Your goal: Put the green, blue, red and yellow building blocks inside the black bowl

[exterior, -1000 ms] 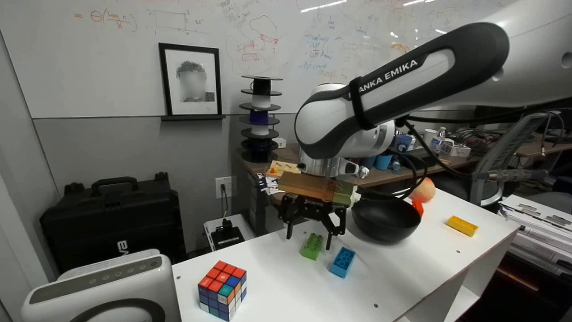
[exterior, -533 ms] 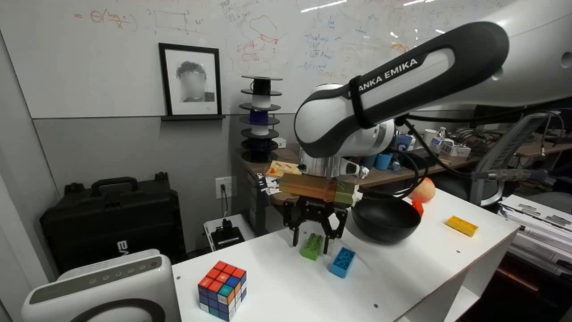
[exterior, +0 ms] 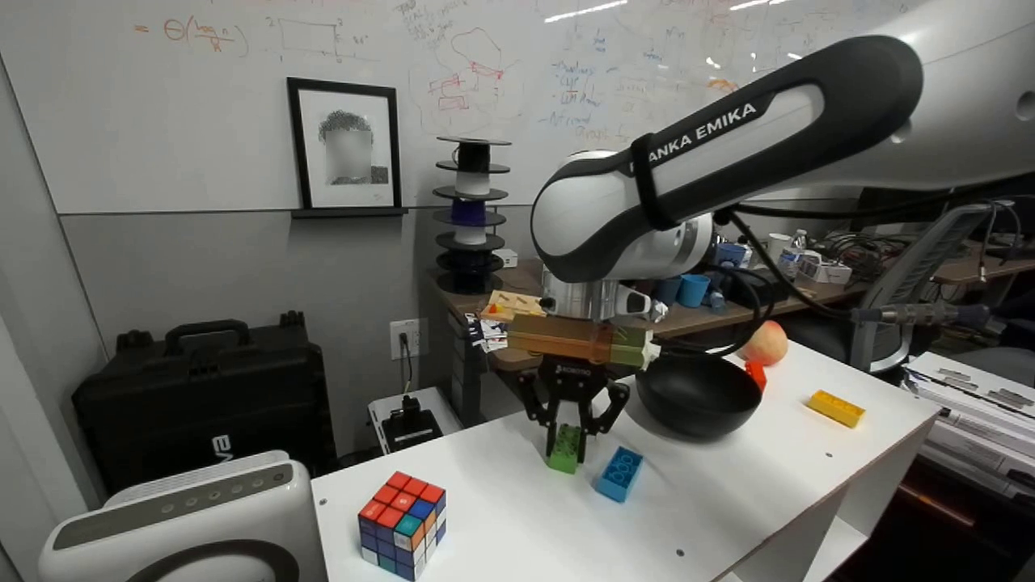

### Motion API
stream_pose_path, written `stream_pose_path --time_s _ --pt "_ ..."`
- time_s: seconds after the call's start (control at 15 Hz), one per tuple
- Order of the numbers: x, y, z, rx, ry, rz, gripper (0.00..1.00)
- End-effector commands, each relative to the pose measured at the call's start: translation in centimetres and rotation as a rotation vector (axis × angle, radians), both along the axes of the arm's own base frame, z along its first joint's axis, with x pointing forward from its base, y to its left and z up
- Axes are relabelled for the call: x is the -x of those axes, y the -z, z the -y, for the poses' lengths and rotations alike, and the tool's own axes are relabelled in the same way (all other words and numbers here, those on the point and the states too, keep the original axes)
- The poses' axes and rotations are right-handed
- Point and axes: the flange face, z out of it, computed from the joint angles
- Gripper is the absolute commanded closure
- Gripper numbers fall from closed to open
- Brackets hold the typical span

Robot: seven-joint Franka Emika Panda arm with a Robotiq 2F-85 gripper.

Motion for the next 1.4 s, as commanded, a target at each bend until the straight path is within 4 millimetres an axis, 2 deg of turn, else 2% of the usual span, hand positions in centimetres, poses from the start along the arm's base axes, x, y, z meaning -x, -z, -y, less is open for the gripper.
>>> stream_pose_path --time_s 0.0,0.07,0.2,0.33,0.47,0.6,0.67,0.8,1.07,1.33 --pt "0.1 -3.0 -1.6 -0.004 -0.083 0.006 0.89" --pt "0.0 -4.1 -1.9 0.000 -0.100 0.021 0.89" --pt "-0.7 -8.0 -2.4 0.001 -0.104 0.084 0.89" --pt "-1.2 -12.3 -2.0 -0.001 -0.084 0.145 0.89" --pt "-1.7 -16.0 0.0 0.014 -0.040 0.193 0.89" --pt "-1.7 -18.2 3.0 0.029 0.021 0.203 0.89" --pt "-1.6 -18.6 4.5 0.043 0.042 0.209 0.89" --pt "-1.3 -18.0 7.6 0.064 0.080 0.202 0.89" --pt "-0.4 -14.6 12.4 0.099 0.143 0.161 0.89" --pt "0.5 -12.0 14.4 0.113 0.158 0.130 0.89"
